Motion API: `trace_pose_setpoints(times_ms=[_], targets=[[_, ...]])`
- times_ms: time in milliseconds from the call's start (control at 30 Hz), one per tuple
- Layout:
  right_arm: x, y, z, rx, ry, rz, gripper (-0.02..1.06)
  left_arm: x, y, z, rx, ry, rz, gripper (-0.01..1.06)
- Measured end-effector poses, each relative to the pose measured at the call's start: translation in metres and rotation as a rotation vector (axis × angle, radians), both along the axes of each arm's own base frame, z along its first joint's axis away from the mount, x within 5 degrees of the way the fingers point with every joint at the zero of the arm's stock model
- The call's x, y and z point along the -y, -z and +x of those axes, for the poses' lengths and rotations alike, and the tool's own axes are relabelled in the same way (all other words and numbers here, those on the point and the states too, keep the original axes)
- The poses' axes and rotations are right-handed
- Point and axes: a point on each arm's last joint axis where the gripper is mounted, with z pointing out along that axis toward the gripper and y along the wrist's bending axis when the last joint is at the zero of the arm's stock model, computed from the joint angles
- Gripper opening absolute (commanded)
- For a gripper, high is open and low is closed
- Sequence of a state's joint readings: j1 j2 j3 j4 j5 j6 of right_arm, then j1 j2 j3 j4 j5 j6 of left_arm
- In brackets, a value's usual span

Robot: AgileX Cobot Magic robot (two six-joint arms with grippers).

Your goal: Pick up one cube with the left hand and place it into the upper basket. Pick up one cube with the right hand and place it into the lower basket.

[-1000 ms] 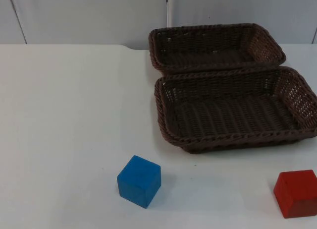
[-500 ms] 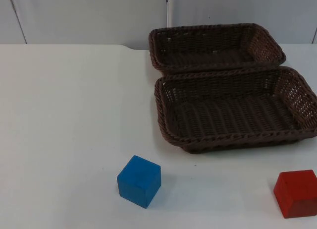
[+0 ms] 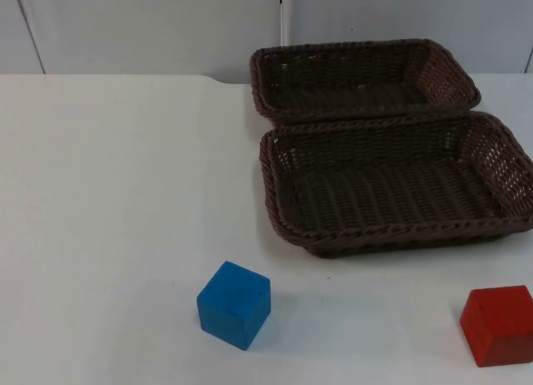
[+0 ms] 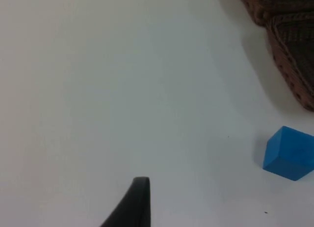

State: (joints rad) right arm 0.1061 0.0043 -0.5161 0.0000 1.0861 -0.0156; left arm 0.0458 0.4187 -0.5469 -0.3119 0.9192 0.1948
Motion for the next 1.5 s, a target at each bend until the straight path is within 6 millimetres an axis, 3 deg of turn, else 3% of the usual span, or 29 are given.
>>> trace_pose_setpoints(times_ms=[300, 667, 1233, 1500], targets=[[0.000, 0.000, 0.000, 0.000, 0.000, 0.000, 1.05, -0.001, -0.025, 0.025, -0.004, 0.027, 0.024, 1.05], [0.000, 0.000, 0.000, 0.000, 0.000, 0.000, 1.05, 0.002, -0.031, 0.049, -0.052, 0.084, 0.022, 1.05], [0.000, 0.000, 0.000, 0.000, 0.000, 0.000, 1.05, 0.010, -0.010, 0.095, -0.175, 0.199, -0.041, 1.05], [0.000, 0.000, 0.000, 0.000, 0.000, 0.000, 1.05, 0.023, -0.004, 0.101, -0.201, 0.280, -0.050, 1.05]])
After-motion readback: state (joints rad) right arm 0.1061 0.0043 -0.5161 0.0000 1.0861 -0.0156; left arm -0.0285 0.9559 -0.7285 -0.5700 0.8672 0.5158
